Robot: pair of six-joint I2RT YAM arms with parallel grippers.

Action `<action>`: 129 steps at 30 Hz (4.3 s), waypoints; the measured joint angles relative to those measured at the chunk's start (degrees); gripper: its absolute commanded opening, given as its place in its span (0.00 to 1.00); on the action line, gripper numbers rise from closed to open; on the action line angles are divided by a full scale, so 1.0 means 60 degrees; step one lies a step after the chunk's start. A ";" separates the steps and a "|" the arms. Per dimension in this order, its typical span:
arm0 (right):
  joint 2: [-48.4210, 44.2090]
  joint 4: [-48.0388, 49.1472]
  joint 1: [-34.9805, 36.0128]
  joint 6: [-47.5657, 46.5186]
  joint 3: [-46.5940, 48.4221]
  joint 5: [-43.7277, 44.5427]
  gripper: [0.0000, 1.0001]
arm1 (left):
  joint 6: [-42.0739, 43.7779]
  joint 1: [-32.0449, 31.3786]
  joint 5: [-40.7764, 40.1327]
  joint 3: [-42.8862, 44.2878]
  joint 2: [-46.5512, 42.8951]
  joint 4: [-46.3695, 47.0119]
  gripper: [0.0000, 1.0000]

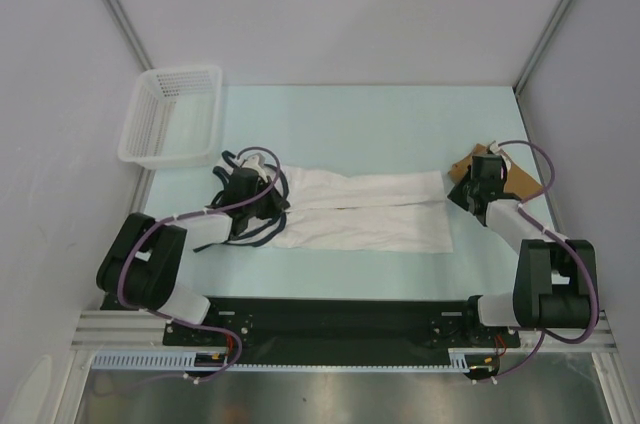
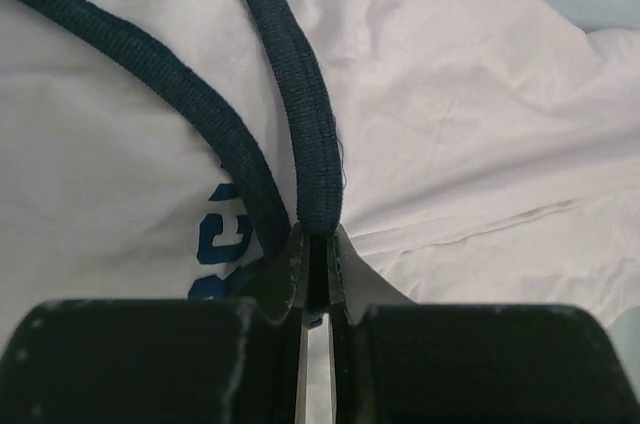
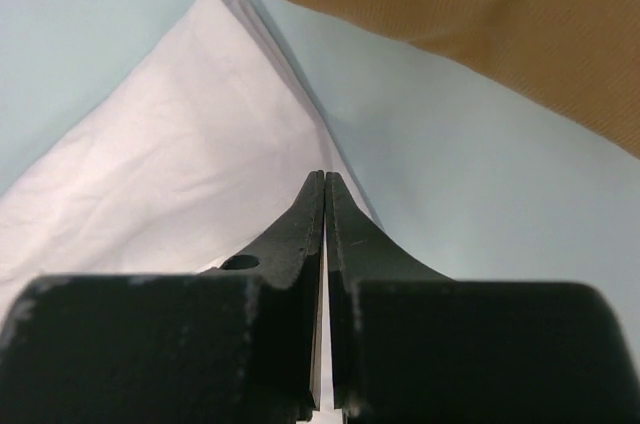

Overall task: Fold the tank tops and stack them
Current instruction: Fold the tank top

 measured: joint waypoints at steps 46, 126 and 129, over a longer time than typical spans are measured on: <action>0.1865 0.1217 0.1614 0.0029 0.1650 -0.0102 0.07 | 0.0066 -0.0783 -0.1137 0.3530 0.1898 -0.0845 0.57; 0.4608 -0.1206 0.0415 -0.0492 0.4135 0.0878 0.00 | 0.0739 -0.0178 -0.2295 0.3581 0.0109 -0.2448 0.66; 0.4320 -0.1093 0.0109 -0.0248 0.3774 0.0954 0.00 | 0.0743 -0.0178 -0.2324 0.3581 0.0109 -0.2448 0.66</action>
